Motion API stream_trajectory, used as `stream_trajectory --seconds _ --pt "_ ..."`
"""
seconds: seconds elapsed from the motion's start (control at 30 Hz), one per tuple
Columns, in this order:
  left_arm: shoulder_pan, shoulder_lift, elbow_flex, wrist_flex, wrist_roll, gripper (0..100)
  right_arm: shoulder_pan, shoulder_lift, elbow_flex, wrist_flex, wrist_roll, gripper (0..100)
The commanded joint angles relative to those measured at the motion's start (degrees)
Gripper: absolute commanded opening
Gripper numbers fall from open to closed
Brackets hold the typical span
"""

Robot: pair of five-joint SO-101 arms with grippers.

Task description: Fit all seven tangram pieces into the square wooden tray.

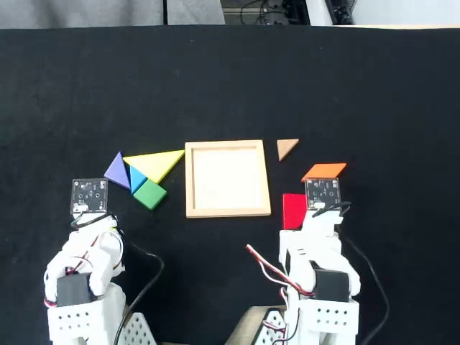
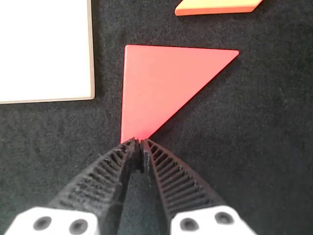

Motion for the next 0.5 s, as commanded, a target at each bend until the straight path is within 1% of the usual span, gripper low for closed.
stream_trajectory --seconds 0.0,0.37,0.4,0.47 --pt "1.6 -0.1 1.2 0.3 -0.4 3 0.6 -5.1 -0.1 0.3 0.1 1.4" --pt "1.5 -0.3 1.2 -0.4 -0.3 3 0.6 -5.1 -0.1 -0.2 0.4 1.5" --pt "1.5 -0.4 0.8 -0.9 -0.3 3 0.6 -5.1 -0.1 -0.3 0.4 1.5" --pt "0.8 -0.4 -1.1 -5.9 -0.5 3 0.6 -5.1 -0.1 -2.2 0.4 1.5"
